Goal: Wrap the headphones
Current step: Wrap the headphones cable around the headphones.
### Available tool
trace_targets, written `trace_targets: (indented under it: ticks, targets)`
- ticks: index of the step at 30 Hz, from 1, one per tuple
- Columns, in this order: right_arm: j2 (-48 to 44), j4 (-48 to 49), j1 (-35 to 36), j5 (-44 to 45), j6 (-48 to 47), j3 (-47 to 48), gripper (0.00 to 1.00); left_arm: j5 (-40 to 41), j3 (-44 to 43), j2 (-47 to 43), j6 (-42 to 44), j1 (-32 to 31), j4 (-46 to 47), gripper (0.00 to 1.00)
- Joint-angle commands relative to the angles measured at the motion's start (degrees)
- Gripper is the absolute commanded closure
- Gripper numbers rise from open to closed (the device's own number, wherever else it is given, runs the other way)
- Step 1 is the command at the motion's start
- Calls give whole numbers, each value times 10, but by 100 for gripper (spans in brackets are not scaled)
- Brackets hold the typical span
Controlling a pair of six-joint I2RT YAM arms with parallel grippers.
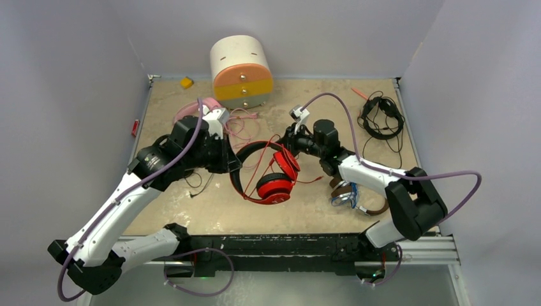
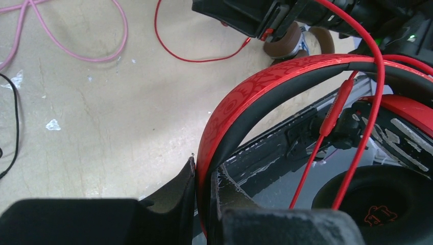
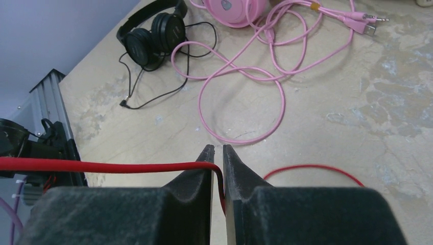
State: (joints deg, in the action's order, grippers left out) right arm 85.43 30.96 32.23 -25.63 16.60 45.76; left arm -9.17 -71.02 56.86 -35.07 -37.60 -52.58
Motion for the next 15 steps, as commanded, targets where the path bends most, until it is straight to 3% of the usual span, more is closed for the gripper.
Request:
trace_targets:
  ticks: [1,15]
  targets:
    - [-4,77,-1,-21,13,-13,86,-36,-65,11,-30,-3,18,100]
    - [57,163,31,-7,31,-47,83,-16,-162,66,-36,-3,-20,100]
